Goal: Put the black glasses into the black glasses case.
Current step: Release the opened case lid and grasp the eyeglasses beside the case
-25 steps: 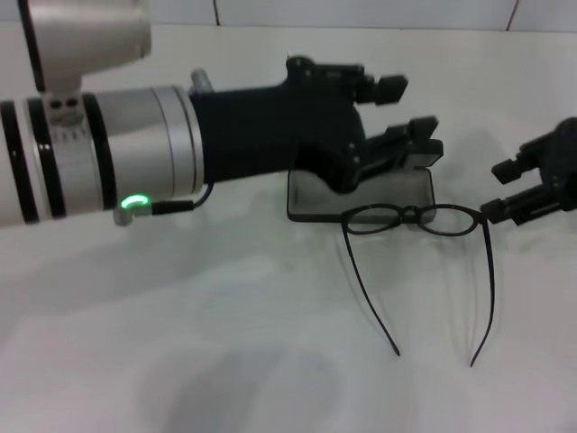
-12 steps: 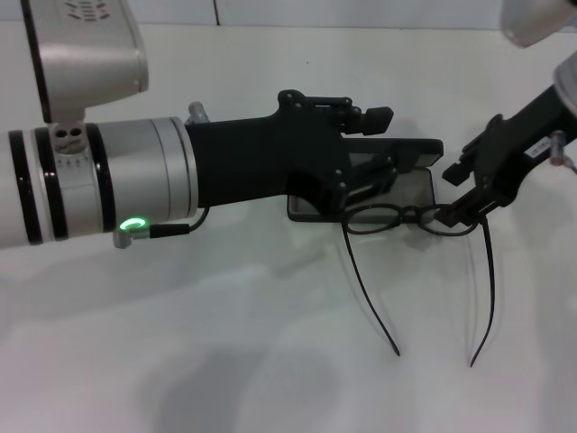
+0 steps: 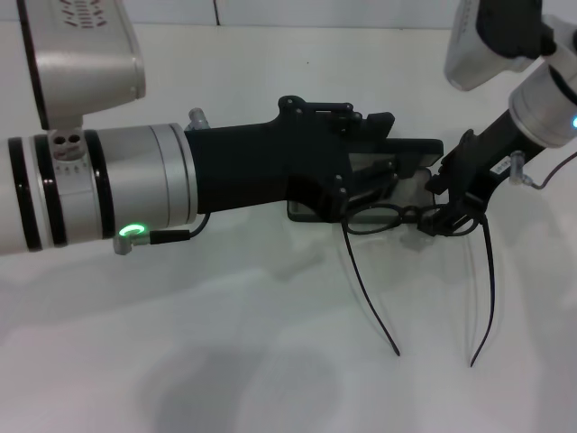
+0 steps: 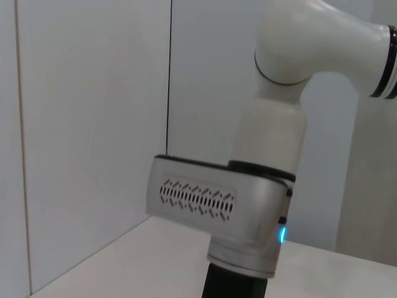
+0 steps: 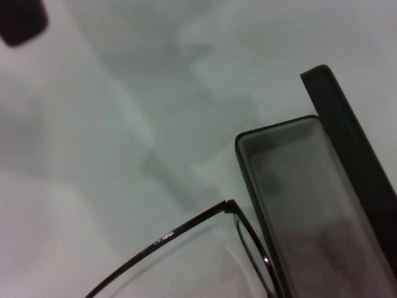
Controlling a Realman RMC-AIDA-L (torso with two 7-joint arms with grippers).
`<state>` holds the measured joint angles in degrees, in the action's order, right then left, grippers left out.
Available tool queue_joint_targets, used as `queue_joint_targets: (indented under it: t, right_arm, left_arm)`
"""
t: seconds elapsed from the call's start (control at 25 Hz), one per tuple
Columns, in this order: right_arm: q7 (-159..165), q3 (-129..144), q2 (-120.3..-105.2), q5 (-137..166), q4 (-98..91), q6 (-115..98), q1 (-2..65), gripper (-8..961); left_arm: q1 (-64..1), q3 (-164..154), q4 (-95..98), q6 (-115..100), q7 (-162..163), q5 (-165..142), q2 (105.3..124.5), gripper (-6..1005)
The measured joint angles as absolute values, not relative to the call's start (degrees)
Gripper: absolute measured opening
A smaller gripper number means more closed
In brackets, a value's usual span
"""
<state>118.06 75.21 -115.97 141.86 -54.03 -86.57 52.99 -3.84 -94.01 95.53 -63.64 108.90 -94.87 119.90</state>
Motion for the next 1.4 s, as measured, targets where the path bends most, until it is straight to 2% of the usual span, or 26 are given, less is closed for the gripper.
queue_joint_targets:
  t: [0.28,0.48,0.72,0.92,1.4]
  right_arm:
    - [117.7,76.4,-116.02,141.3,-52.0,-83.5,53.4,610]
    - [116.9,76.8,-116.02,140.6,-49.0,-82.4,54.7,521]
    - [116.8,79.2,-116.13,139.2,-47.1,-81.3,55.7,466]
    - [116.8,79.8,-116.18,138.5,-46.9,-81.1,55.8,303]
    - [116.7,80.9,-116.19,137.2,-47.3,-81.5,55.2,212]
  left_arm:
    - [-3.9,-93.9,94.9,-63.6,108.8,-94.8,119.88,391]
    - [-4.3,-93.7,93.9,-63.6,108.8,-94.8,119.88,387]
    - [-4.2,-93.7,93.8,-63.6,108.6,-94.8,119.88,382]
    - [-4.2,-93.7,93.0,-63.6,108.6,-94.8,119.88,377]
    - [-3.9,-93.7,92.7,-63.6,108.5,-94.8,119.88,367]
